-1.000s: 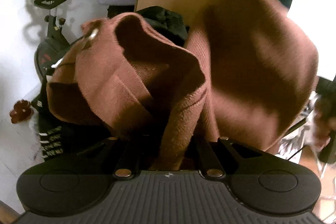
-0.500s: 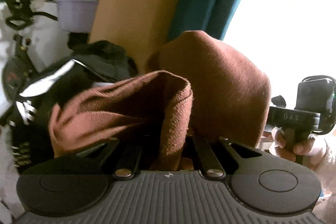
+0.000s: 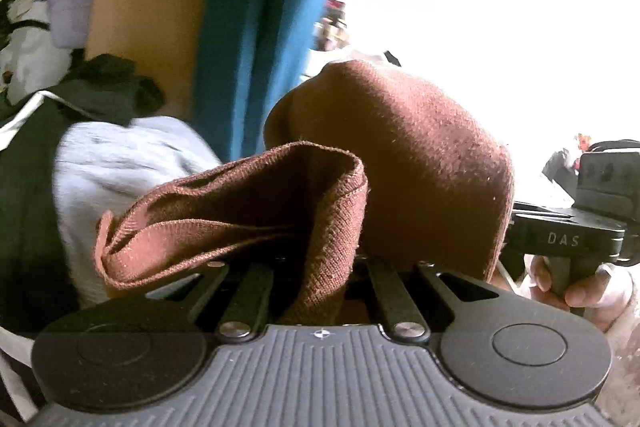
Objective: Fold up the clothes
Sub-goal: 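Carry the hanging sweater with both tools toward the patterned table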
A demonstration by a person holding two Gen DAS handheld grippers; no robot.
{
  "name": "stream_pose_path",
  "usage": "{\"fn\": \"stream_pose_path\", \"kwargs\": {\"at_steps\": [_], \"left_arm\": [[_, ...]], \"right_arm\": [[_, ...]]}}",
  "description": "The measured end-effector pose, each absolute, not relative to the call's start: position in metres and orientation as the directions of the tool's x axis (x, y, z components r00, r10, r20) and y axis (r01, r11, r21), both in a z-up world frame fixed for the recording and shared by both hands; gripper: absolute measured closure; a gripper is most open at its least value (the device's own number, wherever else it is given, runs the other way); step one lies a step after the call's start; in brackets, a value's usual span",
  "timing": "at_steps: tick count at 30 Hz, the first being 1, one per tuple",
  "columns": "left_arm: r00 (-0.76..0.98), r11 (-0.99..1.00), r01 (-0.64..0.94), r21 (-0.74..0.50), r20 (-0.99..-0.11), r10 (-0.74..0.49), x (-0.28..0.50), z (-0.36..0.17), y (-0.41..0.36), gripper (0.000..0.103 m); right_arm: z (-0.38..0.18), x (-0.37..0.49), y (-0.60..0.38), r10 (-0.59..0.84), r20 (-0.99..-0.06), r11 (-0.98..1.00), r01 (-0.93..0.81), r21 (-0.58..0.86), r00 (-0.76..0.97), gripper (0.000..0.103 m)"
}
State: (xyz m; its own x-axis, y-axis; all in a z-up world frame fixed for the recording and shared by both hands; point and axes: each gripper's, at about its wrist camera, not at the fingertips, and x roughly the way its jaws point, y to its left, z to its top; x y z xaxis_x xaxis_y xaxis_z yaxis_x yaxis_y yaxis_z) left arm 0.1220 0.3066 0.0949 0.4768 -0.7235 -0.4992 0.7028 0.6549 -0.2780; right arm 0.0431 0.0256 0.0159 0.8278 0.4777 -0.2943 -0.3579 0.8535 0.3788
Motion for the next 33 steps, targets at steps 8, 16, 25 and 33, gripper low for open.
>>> {"fn": "stream_pose_path", "kwargs": {"at_steps": [8, 16, 25, 33], "left_arm": [[0.471, 0.645, 0.742, -0.181, -0.544, -0.694, -0.025, 0.097, 0.154, 0.095], [0.303, 0.502, 0.832, -0.236, -0.564, -0.768, -0.103, 0.104, 0.005, 0.095], [0.156, 0.319, 0.912, -0.258, -0.502, -0.851, -0.151, 0.1, -0.111, 0.095], [0.067, 0.244, 0.92, -0.307, -0.492, -0.868, -0.13, 0.079, -0.205, 0.096]], "right_arm": [[-0.001, -0.13, -0.127, 0.433, -0.222, 0.856, -0.32, 0.407, 0.874, 0.08], [0.023, -0.272, -0.255, 0.245, -0.223, 0.92, -0.153, 0.362, 0.944, 0.08], [0.044, -0.363, -0.351, 0.032, -0.23, 0.96, 0.034, 0.279, 0.973, 0.08], [0.043, -0.371, -0.443, -0.064, -0.26, 0.958, 0.132, 0.254, 0.963, 0.08]]}}
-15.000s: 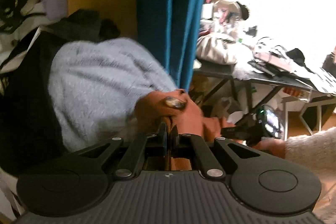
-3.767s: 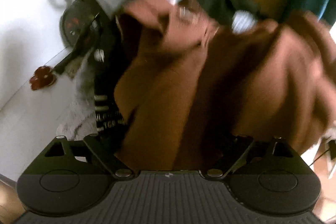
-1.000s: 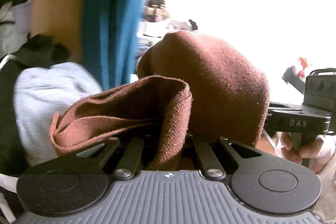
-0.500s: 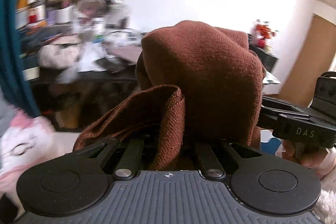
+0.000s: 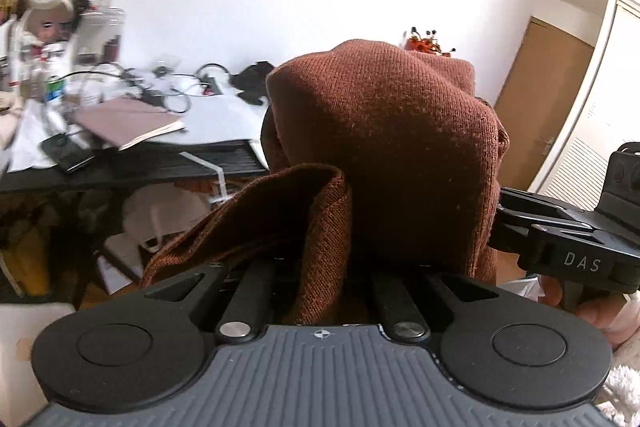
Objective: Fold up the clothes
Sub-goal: 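Carry the hanging sweater with both tools toward the patterned table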
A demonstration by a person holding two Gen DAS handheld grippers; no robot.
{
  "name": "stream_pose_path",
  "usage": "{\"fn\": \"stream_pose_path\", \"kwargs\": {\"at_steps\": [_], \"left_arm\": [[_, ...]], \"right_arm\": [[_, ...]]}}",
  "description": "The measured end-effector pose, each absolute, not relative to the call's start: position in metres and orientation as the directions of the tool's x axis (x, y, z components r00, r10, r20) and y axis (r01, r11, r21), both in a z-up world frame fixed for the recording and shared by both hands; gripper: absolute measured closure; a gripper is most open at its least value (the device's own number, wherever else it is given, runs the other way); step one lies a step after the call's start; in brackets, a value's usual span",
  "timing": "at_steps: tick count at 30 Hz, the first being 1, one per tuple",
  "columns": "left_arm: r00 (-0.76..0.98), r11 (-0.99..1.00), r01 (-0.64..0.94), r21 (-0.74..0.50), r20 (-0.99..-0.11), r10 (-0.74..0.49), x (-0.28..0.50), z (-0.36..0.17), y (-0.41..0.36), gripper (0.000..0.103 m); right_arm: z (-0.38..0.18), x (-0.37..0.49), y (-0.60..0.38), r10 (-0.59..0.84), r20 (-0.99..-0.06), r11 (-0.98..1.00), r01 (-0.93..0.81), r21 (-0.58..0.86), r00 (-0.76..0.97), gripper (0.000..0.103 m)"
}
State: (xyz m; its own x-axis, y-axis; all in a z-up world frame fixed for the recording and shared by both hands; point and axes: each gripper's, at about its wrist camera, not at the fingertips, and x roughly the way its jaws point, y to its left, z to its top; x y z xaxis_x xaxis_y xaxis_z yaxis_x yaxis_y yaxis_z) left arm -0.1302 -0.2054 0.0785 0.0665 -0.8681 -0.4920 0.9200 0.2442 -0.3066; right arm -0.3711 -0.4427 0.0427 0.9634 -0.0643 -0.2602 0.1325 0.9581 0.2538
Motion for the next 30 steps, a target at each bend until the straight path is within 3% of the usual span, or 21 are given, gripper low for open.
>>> {"fn": "stream_pose_path", "kwargs": {"at_steps": [14, 21, 30], "left_arm": [[-0.073, 0.058, 0.949, -0.31, -0.396, -0.915, -0.028, 0.086, -0.501, 0.097], [-0.095, -0.002, 0.977, -0.213, -0.427, -0.899, -0.018, 0.105, -0.638, 0.097], [0.008, 0.095, 0.98, -0.173, -0.445, -0.895, -0.026, 0.095, -0.811, 0.097]], "right_arm": [[0.075, -0.276, -0.724, -0.243, -0.245, 0.927, 0.299, 0.227, 0.939, 0.08], [0.079, -0.264, -0.841, -0.352, -0.191, 0.881, 0.394, 0.262, 0.916, 0.08], [0.056, -0.248, -1.036, -0.331, -0.17, 0.9, 0.364, 0.238, 0.928, 0.08]]}}
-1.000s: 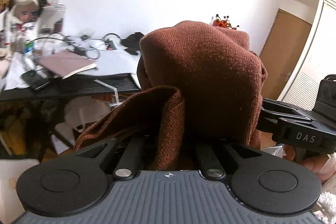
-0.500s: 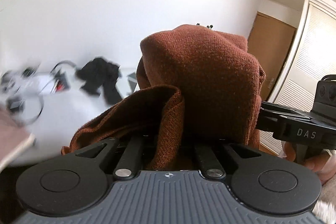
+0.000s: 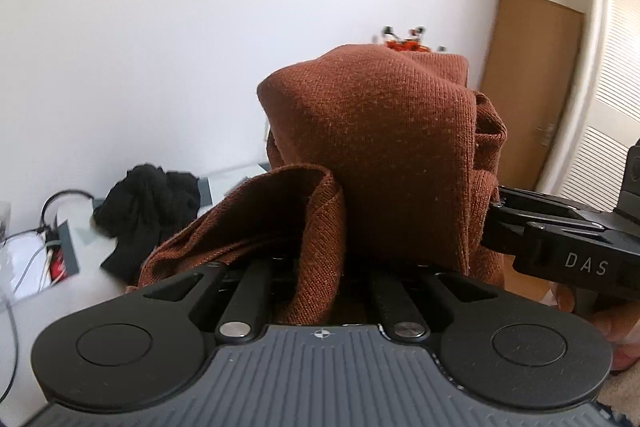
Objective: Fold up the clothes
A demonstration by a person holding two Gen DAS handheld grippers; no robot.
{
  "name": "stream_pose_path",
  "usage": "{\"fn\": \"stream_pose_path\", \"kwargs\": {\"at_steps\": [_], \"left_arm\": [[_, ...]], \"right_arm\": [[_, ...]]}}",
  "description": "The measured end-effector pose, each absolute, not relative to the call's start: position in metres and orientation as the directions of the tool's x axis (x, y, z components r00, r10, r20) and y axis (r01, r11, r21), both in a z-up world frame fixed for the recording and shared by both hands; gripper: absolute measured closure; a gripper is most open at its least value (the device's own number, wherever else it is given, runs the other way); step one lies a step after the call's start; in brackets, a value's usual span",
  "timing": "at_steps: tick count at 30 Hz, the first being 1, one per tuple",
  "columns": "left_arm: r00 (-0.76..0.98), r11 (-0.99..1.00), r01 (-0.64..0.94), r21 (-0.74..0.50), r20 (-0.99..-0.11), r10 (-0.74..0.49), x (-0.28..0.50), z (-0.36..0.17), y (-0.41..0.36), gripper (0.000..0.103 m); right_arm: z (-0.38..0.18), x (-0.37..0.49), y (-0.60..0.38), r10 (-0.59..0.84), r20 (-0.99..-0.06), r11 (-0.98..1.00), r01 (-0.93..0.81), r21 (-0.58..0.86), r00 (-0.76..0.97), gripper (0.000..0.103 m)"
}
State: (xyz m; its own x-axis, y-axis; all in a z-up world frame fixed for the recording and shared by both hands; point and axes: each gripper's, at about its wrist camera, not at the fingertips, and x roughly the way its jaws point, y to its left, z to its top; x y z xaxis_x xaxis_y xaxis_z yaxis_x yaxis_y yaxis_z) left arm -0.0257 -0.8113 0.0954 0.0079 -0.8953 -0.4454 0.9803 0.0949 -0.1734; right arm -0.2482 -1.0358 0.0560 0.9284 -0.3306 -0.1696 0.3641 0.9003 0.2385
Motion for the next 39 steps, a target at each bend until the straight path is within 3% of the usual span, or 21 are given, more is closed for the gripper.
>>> {"fn": "stream_pose_path", "kwargs": {"at_steps": [5, 10, 14, 18, 22, 27, 39], "left_arm": [[0.111, 0.229, 0.951, -0.206, -0.463, -0.879, -0.031, 0.079, -0.912, 0.097], [0.132, 0.285, 0.935, -0.209, -0.541, -0.83, -0.036, 0.053, -1.018, 0.097], [0.147, 0.328, 0.929, -0.172, -0.642, -0.753, -0.049, 0.015, -1.074, 0.096], [0.167, 0.341, 0.934, -0.105, -0.715, -0.679, -0.062, -0.021, -1.1, 0.095], [0.204, 0.295, 0.955, 0.023, -0.774, -0.599, -0.074, -0.048, -1.118, 0.079], [0.258, 0.292, 0.95, 0.112, -0.807, -0.532, -0.074, -0.08, -1.132, 0.067], [0.221, 0.33, 0.944, 0.031, -0.8, -0.558, -0.061, -0.083, -1.126, 0.057]], "right_arm": [[0.043, -0.236, -1.151, -0.304, -0.215, 0.908, 0.35, 0.229, 0.928, 0.08], [0.016, -0.23, -1.248, -0.305, -0.294, 0.899, 0.376, 0.226, 0.906, 0.08], [-0.032, -0.226, -1.294, -0.3, -0.413, 0.871, 0.424, 0.249, 0.86, 0.08], [-0.08, -0.225, -1.322, -0.296, -0.509, 0.847, 0.469, 0.253, 0.809, 0.08], [-0.099, -0.23, -1.331, -0.266, -0.498, 0.827, 0.461, 0.323, 0.825, 0.08], [-0.098, -0.229, -1.341, -0.256, -0.515, 0.851, 0.443, 0.281, 0.818, 0.079], [-0.117, -0.234, -1.355, -0.254, -0.549, 0.822, 0.476, 0.311, 0.796, 0.074]]}}
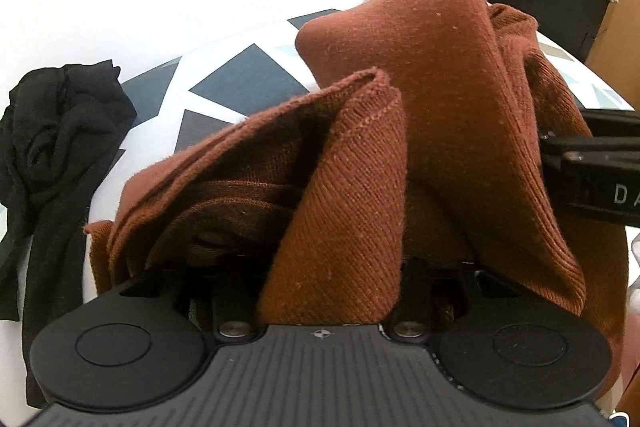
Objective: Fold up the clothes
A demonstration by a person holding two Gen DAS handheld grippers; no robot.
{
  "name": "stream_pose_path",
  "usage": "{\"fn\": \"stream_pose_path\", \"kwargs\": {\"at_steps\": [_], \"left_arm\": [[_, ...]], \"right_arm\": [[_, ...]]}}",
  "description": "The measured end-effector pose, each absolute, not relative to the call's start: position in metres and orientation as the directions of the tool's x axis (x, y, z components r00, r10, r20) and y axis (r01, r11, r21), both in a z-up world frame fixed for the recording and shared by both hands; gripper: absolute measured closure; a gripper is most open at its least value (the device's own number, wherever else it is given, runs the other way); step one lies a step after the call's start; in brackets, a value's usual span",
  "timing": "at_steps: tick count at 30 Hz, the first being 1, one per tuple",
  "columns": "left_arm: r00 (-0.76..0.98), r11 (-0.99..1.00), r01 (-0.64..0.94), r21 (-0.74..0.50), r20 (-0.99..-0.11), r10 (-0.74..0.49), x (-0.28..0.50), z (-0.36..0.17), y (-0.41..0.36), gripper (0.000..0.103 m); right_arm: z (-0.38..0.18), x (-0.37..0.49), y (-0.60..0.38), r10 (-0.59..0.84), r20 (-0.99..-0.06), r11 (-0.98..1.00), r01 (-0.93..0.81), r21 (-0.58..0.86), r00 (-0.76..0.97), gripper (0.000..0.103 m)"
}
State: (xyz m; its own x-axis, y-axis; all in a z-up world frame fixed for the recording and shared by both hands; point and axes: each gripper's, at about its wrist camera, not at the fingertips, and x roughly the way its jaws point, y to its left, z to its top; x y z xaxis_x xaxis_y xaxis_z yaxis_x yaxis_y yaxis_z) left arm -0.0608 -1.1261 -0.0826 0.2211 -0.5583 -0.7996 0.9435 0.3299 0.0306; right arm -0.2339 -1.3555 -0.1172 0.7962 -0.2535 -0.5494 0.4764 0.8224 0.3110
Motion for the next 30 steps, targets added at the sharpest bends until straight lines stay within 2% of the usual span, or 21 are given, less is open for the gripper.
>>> {"fn": "stream_pose_path", "kwargs": {"at_steps": [9, 14, 19, 21, 22, 25, 30], "left_arm": [[0.238, 0.33, 0.943, 0.048, -0.79, -0.564, -0.067, -0.085, -1.129, 0.043], [0.256, 0.352, 0.935, 0.047, -0.776, -0.576, -0.065, -0.089, -1.126, 0.031], [0.27, 0.368, 0.928, 0.053, -0.776, -0.57, -0.065, -0.089, -1.127, 0.026], [0.312, 0.421, 0.904, 0.081, -0.797, -0.517, -0.064, -0.09, -1.131, 0.012], [0.339, 0.464, 0.88, 0.098, -0.814, -0.471, -0.062, -0.09, -1.135, 0.0], [0.264, 0.58, 0.814, -0.027, -0.873, -0.411, -0.044, -0.091, -1.136, 0.0], [0.255, 0.581, 0.812, -0.05, -0.865, -0.431, -0.039, -0.092, -1.136, 0.0]], "right_arm": [[-0.123, -0.239, -1.356, -0.246, -0.549, 0.815, 0.477, 0.329, 0.799, 0.073], [-0.124, -0.241, -1.357, -0.237, -0.546, 0.815, 0.47, 0.338, 0.804, 0.072], [-0.126, -0.242, -1.358, -0.229, -0.542, 0.812, 0.466, 0.352, 0.809, 0.072], [-0.126, -0.243, -1.358, -0.227, -0.542, 0.812, 0.464, 0.354, 0.809, 0.072], [-0.126, -0.243, -1.358, -0.226, -0.542, 0.812, 0.464, 0.354, 0.809, 0.071], [-0.126, -0.243, -1.359, -0.226, -0.541, 0.81, 0.465, 0.358, 0.81, 0.071], [-0.127, -0.243, -1.359, -0.228, -0.538, 0.807, 0.467, 0.362, 0.811, 0.071]]}}
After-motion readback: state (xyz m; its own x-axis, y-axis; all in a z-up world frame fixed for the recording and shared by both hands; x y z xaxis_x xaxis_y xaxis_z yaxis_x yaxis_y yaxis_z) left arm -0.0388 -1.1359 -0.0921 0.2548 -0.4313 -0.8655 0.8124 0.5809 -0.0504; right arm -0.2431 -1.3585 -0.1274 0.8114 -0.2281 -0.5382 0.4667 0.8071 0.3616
